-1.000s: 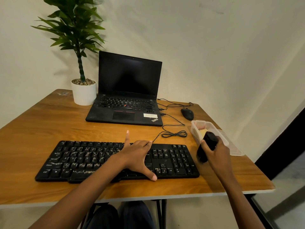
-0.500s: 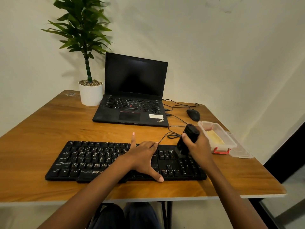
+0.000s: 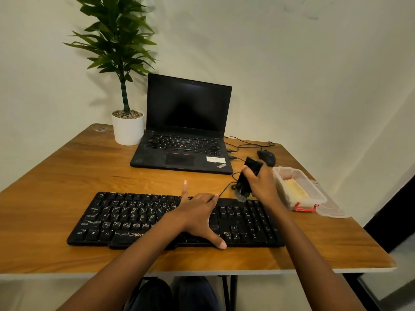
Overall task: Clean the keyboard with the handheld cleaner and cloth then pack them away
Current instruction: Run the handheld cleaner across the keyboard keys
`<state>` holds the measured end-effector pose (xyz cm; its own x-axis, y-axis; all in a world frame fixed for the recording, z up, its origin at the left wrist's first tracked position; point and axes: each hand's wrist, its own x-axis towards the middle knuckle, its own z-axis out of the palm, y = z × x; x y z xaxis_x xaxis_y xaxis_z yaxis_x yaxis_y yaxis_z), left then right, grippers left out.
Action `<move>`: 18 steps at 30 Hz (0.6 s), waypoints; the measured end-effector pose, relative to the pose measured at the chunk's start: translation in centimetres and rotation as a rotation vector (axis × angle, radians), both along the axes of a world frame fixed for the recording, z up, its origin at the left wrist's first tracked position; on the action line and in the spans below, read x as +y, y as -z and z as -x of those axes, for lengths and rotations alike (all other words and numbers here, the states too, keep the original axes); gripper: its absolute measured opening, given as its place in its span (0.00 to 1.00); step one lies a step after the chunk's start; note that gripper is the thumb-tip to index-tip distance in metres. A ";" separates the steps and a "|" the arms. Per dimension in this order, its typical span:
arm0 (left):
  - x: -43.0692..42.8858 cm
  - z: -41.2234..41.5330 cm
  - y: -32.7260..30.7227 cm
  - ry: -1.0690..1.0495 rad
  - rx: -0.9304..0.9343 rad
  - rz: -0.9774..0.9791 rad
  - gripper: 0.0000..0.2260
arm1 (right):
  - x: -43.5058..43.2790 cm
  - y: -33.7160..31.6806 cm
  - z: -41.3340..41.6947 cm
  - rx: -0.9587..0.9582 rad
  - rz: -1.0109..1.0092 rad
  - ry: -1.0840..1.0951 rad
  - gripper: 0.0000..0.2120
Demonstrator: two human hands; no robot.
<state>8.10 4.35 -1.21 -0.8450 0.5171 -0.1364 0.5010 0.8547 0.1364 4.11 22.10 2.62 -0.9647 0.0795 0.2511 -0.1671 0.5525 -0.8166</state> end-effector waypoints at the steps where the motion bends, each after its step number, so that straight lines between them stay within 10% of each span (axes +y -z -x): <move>1: 0.0 0.0 0.0 0.000 -0.001 -0.003 0.55 | 0.1 0.1 0.0 -0.047 -0.025 -0.009 0.06; 18: 0.1 0.0 0.0 0.003 0.004 -0.005 0.55 | 0.7 0.8 -0.6 -0.147 -0.103 -0.067 0.10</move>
<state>8.08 4.47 -1.18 -0.8441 0.5201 -0.1303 0.5040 0.8526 0.1380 4.68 22.75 1.83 -0.9939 -0.0047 0.1106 -0.0892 0.6260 -0.7747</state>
